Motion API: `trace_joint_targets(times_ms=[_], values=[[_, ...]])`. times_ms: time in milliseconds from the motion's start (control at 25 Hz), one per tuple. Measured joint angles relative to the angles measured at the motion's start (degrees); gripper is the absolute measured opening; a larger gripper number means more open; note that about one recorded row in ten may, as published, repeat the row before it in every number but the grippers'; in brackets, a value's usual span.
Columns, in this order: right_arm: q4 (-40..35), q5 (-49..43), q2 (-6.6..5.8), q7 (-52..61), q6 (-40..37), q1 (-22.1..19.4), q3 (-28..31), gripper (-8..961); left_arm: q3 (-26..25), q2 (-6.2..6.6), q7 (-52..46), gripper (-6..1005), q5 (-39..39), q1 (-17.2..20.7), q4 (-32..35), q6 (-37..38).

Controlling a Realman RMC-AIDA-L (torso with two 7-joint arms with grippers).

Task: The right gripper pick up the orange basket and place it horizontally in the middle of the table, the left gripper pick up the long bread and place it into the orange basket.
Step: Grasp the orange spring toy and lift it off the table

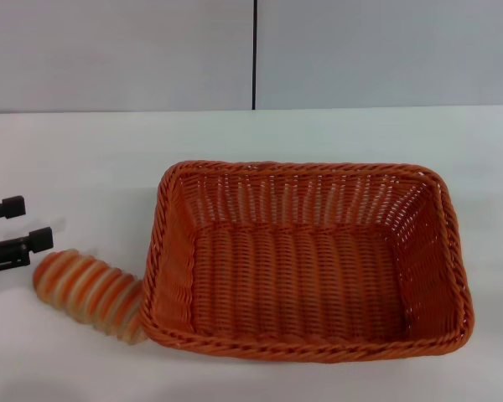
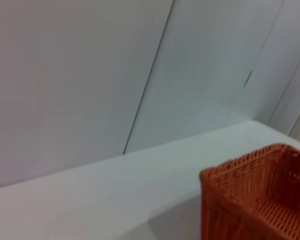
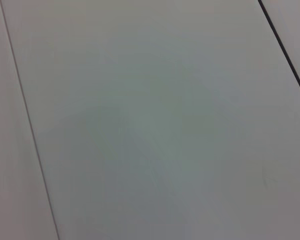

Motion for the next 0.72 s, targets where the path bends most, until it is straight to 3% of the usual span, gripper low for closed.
trace_joint_targets(times_ms=[240, 720], values=[[0.0, 0.0, 0.39, -0.57, 0.3, 0.61, 0.02, 725, -0.03, 0.02, 0.27, 808, 2.65, 0.43, -0.1, -1.81], [0.25, 0.0, 0.65, -0.68, 0.99, 0.51, -0.41, 725, -0.09, -1.25, 0.3, 806, 7.77, 0.27, -0.38, -5.52]])
